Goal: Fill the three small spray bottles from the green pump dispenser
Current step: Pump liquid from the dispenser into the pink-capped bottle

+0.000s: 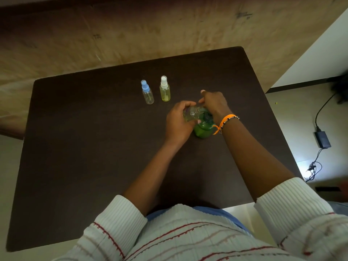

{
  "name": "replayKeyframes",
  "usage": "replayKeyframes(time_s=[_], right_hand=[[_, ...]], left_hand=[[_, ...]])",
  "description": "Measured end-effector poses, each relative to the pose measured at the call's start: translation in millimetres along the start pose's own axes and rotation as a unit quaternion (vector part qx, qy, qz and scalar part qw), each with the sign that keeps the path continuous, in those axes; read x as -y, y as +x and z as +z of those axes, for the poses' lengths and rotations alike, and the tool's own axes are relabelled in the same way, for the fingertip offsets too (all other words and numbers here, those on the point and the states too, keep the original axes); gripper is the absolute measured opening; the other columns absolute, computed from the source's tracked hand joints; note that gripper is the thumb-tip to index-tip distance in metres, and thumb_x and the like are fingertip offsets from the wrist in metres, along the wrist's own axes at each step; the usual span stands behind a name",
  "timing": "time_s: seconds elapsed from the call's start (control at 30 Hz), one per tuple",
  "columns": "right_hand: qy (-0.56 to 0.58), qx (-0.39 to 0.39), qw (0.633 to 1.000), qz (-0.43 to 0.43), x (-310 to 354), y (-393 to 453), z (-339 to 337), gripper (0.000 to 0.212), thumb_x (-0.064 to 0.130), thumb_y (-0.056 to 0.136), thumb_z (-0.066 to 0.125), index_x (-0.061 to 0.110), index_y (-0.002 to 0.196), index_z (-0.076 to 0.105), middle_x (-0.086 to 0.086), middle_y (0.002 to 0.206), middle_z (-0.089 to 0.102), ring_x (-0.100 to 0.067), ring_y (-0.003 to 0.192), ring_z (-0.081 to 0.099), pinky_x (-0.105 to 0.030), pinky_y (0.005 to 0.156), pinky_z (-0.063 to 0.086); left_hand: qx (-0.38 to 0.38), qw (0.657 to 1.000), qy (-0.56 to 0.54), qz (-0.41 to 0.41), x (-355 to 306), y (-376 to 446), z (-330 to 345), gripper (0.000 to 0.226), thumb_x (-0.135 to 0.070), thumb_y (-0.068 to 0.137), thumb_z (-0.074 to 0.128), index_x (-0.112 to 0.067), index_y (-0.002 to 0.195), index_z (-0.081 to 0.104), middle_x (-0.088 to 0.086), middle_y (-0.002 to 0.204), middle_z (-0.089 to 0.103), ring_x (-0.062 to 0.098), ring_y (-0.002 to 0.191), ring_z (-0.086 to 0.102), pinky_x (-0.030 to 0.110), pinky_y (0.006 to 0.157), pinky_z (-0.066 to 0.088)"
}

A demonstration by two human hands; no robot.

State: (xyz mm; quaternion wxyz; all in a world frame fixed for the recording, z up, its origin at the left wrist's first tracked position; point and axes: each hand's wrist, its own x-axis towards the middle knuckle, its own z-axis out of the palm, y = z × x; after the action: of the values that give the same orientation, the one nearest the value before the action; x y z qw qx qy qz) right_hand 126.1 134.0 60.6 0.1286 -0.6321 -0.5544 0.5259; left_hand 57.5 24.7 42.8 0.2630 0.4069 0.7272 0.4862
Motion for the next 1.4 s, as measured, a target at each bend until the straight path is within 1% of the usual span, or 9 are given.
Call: replayKeyframes(time_s=[0.1, 0.33, 0.53, 0.63, 0.77, 1.0, 1.1, 1.27, 1.4], right_hand=[[0.017, 0.008, 1.0, 0.007, 0, 2, 1, 0.041, 0.038, 0.094, 0.051, 0.009, 0.071, 0.068, -0.01, 0.088, 0.069, -0.028, 0.088, 0.066, -0.038, 0.085, 0.053], [-0.049, -0.093, 0.993, -0.052, -7, -3, 3, 0.04, 0.031, 0.098, 0.045, 0.002, 0.091, 0.072, -0.011, 0.096, 0.068, -0.029, 0.09, 0.063, -0.04, 0.086, 0.051], [0.011, 0.029, 1.0, 0.003, 1, 2, -3, 0.037, 0.037, 0.093, 0.053, 0.008, 0.075, 0.068, -0.01, 0.091, 0.071, -0.026, 0.089, 0.066, -0.035, 0.083, 0.053], [-0.025, -0.037, 0.999, -0.022, -1, -2, -2, 0.036, 0.032, 0.093, 0.05, 0.005, 0.082, 0.072, -0.005, 0.08, 0.067, -0.025, 0.085, 0.063, -0.033, 0.078, 0.05], [-0.057, -0.11, 0.991, -0.044, -4, -7, 0, 0.035, 0.032, 0.09, 0.05, 0.005, 0.091, 0.072, -0.01, 0.095, 0.069, -0.031, 0.09, 0.064, -0.036, 0.082, 0.05], [-0.011, -0.009, 1.0, -0.005, 4, -5, -4, 0.034, 0.035, 0.092, 0.053, 0.007, 0.089, 0.071, -0.004, 0.086, 0.066, -0.022, 0.082, 0.061, -0.034, 0.081, 0.049], [-0.027, -0.045, 0.998, -0.021, 2, -7, -2, 0.034, 0.03, 0.091, 0.051, 0.002, 0.088, 0.072, -0.003, 0.078, 0.063, -0.026, 0.081, 0.061, -0.035, 0.079, 0.049], [-0.059, -0.095, 0.993, -0.04, -2, -10, 1, 0.033, 0.031, 0.09, 0.051, 0.005, 0.092, 0.072, -0.01, 0.093, 0.067, -0.03, 0.085, 0.062, -0.031, 0.071, 0.043], [-0.026, -0.04, 0.999, -0.011, 3, -6, -2, 0.036, 0.036, 0.088, 0.052, 0.005, 0.093, 0.071, -0.011, 0.101, 0.068, -0.029, 0.094, 0.063, -0.036, 0.085, 0.05]], left_hand=[[-0.001, 1.0, -0.006, -0.006, 1, 0, -2, 0.046, -0.003, 0.062, 0.079, -0.014, 0.104, 0.063, 0.002, 0.104, 0.066, 0.015, 0.098, 0.061, 0.027, 0.086, 0.05], [0.008, 1.0, 0.001, -0.006, 0, -2, 4, 0.046, -0.003, 0.064, 0.079, -0.013, 0.106, 0.063, 0.003, 0.105, 0.065, 0.014, 0.099, 0.06, 0.028, 0.086, 0.05], [0.0, 1.0, -0.008, -0.007, 1, 1, 0, 0.046, -0.003, 0.062, 0.079, -0.015, 0.104, 0.063, 0.001, 0.104, 0.066, 0.014, 0.098, 0.06, 0.027, 0.086, 0.05], [0.005, 1.0, -0.006, -0.011, 2, 0, 0, 0.047, -0.004, 0.062, 0.079, -0.015, 0.104, 0.063, 0.002, 0.104, 0.066, 0.015, 0.098, 0.061, 0.028, 0.086, 0.05], [0.009, 1.0, -0.003, -0.012, 2, 0, 2, 0.048, -0.004, 0.062, 0.079, -0.015, 0.106, 0.063, 0.002, 0.105, 0.066, 0.015, 0.099, 0.061, 0.027, 0.086, 0.05], [0.005, 1.0, -0.004, -0.002, -2, 0, 1, 0.047, -0.004, 0.063, 0.08, -0.014, 0.105, 0.063, 0.001, 0.105, 0.065, 0.012, 0.098, 0.06, 0.018, 0.083, 0.047], [0.007, 1.0, -0.005, 0.0, -2, -1, 0, 0.047, -0.003, 0.062, 0.079, -0.013, 0.105, 0.063, 0.003, 0.106, 0.066, 0.014, 0.099, 0.061, 0.022, 0.085, 0.048], [0.009, 1.0, -0.002, -0.001, -1, -3, 2, 0.048, -0.001, 0.062, 0.079, -0.012, 0.106, 0.063, 0.003, 0.105, 0.066, 0.015, 0.098, 0.061, 0.023, 0.084, 0.048], [0.01, 1.0, -0.003, -0.001, -3, -2, 1, 0.047, -0.003, 0.063, 0.079, -0.014, 0.106, 0.063, 0.002, 0.105, 0.066, 0.014, 0.098, 0.061, 0.023, 0.084, 0.049]])
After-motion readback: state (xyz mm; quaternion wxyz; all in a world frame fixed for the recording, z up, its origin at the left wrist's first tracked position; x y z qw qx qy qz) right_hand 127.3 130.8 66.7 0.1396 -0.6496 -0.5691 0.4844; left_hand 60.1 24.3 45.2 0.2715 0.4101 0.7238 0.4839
